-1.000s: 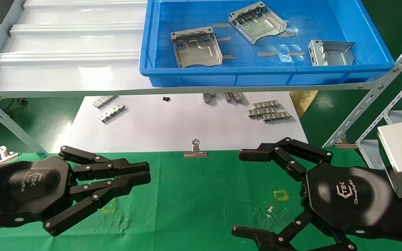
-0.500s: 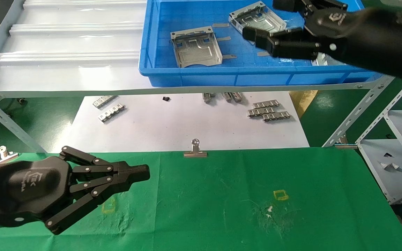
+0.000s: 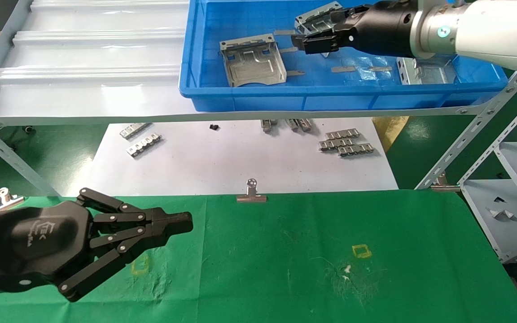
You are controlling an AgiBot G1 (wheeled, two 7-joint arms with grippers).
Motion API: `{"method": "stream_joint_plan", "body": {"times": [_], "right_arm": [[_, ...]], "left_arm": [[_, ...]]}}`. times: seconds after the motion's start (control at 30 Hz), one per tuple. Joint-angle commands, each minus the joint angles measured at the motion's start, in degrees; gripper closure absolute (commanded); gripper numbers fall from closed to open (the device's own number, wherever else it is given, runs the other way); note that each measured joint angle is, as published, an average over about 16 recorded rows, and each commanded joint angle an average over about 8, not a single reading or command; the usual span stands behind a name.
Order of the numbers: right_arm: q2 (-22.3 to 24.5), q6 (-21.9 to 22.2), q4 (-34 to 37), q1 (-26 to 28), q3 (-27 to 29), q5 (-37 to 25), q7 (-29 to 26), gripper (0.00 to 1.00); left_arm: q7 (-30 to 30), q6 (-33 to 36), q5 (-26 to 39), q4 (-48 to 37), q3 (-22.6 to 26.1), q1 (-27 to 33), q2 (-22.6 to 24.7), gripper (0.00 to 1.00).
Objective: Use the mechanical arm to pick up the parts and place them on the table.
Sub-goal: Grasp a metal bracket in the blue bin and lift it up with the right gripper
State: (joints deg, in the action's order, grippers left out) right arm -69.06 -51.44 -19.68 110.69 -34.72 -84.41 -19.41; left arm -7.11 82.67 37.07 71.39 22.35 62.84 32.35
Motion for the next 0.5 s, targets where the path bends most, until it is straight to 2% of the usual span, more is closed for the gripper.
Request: {"method": "stream_joint_plan", "body": {"times": [0.03, 0.27, 0.5], "right_arm": [[-2.48, 1.44, 4.27, 1.87, -0.88, -1.49, -0.28, 1.00], [-6.43, 5.77, 11.53, 4.74, -1.83, -3.16, -1.17, 1.00], [-7.85, 7.50, 14.07, 5.38, -2.12, -3.35, -1.95, 1.00]], "left_arm": [[0.00, 0.00, 0.00, 0.00, 0.00, 0.00, 0.00, 1.00], [0.00, 0.00, 0.00, 0.00, 0.00, 0.00, 0.00, 1.00], [0.00, 0.00, 0.00, 0.00, 0.00, 0.00, 0.00, 1.00]]}}
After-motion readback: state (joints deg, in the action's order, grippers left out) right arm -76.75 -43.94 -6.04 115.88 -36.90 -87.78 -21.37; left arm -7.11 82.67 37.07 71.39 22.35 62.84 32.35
